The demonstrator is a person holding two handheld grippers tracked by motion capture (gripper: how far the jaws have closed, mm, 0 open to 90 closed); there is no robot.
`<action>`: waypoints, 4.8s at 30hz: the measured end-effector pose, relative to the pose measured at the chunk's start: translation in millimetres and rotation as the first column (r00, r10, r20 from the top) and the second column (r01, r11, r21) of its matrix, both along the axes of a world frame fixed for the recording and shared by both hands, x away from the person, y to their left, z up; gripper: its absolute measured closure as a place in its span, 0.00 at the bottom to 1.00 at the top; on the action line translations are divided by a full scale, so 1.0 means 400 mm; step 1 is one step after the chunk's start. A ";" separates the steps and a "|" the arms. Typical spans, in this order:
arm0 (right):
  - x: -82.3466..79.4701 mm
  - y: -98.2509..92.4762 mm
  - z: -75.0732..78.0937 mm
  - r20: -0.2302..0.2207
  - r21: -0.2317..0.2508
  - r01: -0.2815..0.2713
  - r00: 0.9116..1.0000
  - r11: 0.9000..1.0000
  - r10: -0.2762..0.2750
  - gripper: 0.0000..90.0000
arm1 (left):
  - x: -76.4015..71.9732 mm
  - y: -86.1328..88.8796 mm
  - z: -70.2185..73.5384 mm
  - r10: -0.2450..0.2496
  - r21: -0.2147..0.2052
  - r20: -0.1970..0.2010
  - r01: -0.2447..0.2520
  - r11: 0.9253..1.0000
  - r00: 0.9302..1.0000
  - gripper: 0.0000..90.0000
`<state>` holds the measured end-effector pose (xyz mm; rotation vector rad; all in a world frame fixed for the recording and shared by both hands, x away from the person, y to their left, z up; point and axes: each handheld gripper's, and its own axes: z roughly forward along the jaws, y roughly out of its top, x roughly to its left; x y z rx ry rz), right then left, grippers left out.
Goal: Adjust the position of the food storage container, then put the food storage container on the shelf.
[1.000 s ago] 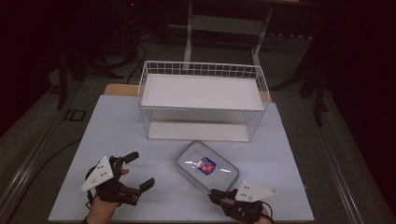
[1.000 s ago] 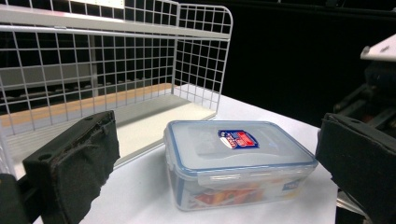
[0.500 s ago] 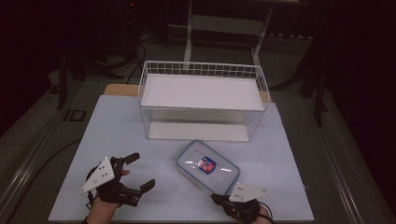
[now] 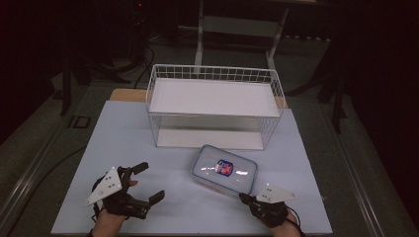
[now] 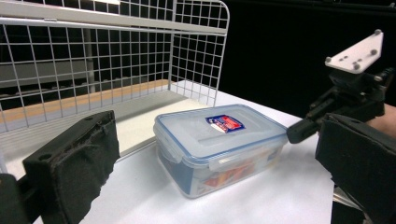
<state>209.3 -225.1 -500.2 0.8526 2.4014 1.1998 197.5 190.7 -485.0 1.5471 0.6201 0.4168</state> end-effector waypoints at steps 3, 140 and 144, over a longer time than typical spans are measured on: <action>0.005 0.002 0.001 -0.008 0.034 -0.015 1.000 0.999 0.015 1.00 | 0.001 -0.001 -0.001 -0.002 -0.001 -0.005 0.002 1.000 1.000 0.00; 0.220 -0.169 0.066 -0.102 0.214 0.170 0.983 0.962 -0.151 0.19 | 0.412 -0.238 -0.084 -0.161 -0.082 -0.853 0.177 0.981 0.497 0.59; 0.242 -0.177 0.037 -0.202 0.234 0.178 0.971 0.956 -0.131 0.23 | 0.390 -0.239 -0.070 -0.161 -0.058 -0.828 0.203 0.977 0.537 0.62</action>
